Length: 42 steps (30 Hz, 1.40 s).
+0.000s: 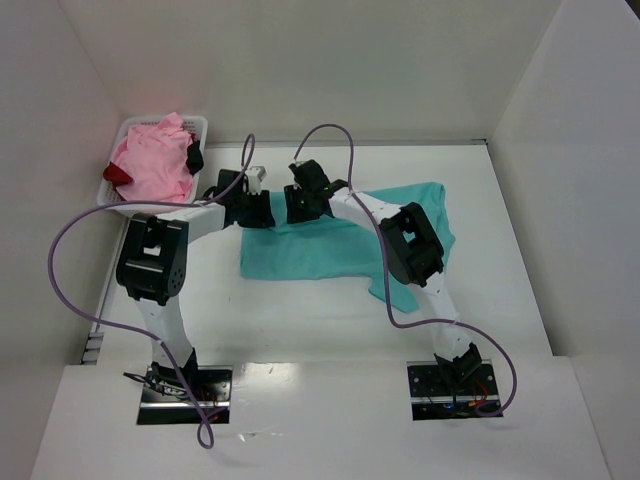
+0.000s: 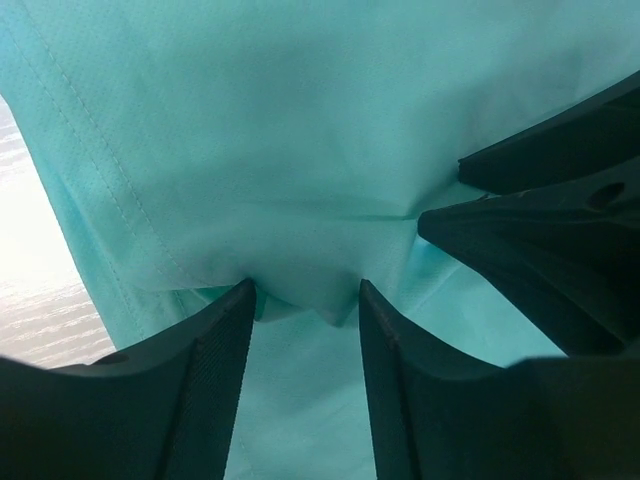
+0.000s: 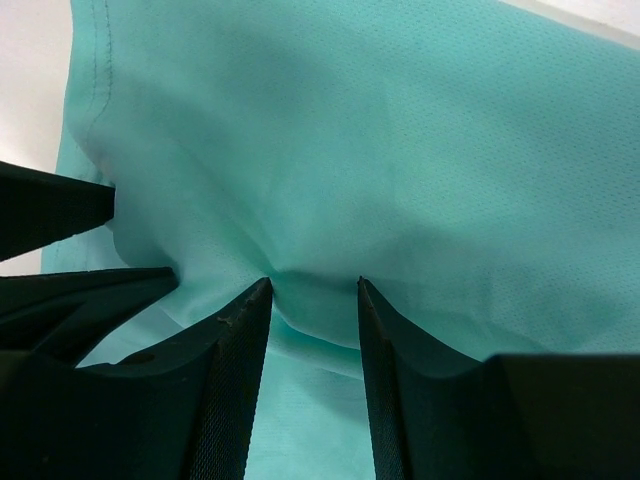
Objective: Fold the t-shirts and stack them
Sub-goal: Fold the flattened tshirt in 1/3 of the way
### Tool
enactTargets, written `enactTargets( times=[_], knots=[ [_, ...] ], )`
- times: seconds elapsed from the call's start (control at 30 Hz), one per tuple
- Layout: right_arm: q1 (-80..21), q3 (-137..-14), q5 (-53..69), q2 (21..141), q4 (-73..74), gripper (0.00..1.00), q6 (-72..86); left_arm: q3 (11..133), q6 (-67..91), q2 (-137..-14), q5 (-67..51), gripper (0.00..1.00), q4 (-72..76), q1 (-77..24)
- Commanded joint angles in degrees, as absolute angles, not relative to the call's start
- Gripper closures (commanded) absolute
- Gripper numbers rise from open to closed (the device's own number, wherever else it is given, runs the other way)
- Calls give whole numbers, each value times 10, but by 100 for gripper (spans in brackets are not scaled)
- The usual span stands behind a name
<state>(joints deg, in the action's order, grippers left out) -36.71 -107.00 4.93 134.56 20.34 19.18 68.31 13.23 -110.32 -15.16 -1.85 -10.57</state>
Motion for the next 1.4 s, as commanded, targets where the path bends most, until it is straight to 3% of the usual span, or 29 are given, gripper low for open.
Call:
enactTargets(
  times=[0.0,0.03,0.27,0.73,0.87,0.9,1.03,1.13,1.37],
  knots=[
    [-367,-1096,37,1351,204,54,179,699,116,-1096,-170,47,-8,-102],
    [-367,-1096,37,1351,204,54,179,704,116,-1103,-170,47,-13,-102],
    [-367,-1096,37,1351,204,54,179,715,133,-1100,-181,73,-26,-97],
    [-361,-1138,32,1375,214,58,179,693,148,-1061,-120,85,-158,-97],
    [-361,-1138,32,1381,214,59,179,680,148,-1055,-120,85,-163,-97],
    [-361,-1138,32,1381,214,59,179,680,148,-1055,-120,75,-158,-97],
    [-361,-1143,37,1386,214,59,179,696,159,-1061,-120,56,-145,-97],
    [-361,-1143,37,1386,214,59,179,708,166,-1067,-137,49,-132,-97],
    [-361,-1143,32,1386,214,59,174,714,175,-1078,-150,48,-91,-97]
  ],
)
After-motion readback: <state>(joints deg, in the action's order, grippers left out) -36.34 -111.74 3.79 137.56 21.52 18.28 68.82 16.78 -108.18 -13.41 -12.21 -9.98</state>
